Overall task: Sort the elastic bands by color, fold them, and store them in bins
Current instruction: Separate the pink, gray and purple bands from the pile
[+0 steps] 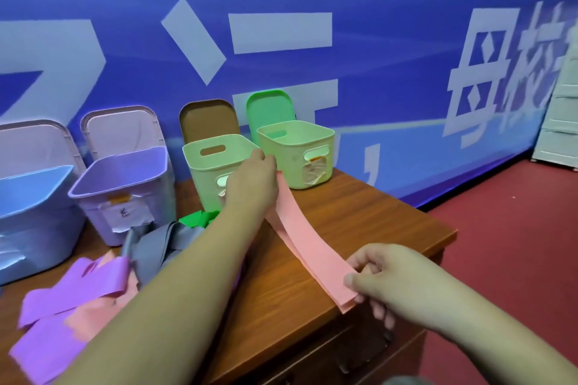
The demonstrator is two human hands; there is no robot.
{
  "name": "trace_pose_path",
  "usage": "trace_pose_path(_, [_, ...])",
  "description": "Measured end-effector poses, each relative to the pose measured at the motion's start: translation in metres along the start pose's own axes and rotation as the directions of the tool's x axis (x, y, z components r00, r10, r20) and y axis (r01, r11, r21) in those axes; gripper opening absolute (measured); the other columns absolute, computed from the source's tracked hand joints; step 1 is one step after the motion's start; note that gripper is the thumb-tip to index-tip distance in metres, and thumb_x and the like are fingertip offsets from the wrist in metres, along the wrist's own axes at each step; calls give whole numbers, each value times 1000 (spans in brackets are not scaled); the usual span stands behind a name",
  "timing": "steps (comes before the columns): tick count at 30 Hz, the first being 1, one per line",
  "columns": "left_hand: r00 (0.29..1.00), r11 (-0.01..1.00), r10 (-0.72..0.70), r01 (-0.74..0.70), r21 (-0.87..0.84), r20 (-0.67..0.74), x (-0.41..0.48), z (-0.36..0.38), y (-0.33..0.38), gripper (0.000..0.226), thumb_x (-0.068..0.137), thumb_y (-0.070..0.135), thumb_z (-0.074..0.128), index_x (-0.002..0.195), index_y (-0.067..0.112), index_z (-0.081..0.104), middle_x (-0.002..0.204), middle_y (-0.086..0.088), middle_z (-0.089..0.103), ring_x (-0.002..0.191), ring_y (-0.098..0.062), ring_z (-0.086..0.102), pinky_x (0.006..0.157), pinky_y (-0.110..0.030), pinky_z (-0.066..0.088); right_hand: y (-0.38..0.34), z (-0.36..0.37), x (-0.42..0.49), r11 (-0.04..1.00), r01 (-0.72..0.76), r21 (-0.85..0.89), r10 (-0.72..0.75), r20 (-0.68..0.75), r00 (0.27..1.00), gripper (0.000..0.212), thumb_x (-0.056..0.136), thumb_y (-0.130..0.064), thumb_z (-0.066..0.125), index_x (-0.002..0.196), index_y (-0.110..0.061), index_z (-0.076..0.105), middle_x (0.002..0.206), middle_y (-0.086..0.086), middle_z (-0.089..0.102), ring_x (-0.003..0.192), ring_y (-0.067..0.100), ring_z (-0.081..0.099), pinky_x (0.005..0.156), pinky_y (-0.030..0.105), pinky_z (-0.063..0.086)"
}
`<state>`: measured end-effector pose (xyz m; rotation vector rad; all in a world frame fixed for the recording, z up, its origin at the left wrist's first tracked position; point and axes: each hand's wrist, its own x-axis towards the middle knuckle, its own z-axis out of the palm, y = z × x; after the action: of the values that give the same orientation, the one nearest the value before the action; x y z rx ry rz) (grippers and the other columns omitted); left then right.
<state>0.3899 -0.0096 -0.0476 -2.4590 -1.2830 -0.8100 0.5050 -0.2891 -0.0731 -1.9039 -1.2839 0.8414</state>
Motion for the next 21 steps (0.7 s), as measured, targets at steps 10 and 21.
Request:
trace_pose_path(10, [989, 995, -5, -10, 104, 146, -23, 32, -5, 13, 98, 16, 58, 108, 18, 66, 94, -1, 47, 89, -26, 62, 63, -41, 56, 2, 1, 3, 999, -19, -33, 20, 33, 999, 12, 98, -22, 69, 110, -24, 67, 78, -1, 77, 54, 17, 64, 53, 35, 55])
trace_pose_path(21, [977, 992, 5, -32, 123, 213, -27, 47, -12, 17, 102, 13, 48, 109, 15, 63, 106, -7, 62, 96, -31, 66, 68, -43, 56, -3, 7, -6, 870, -55, -490, -21, -148, 989, 46, 88, -72, 59, 117, -37, 61, 89, -12, 65, 77, 3, 64, 58, 26, 48])
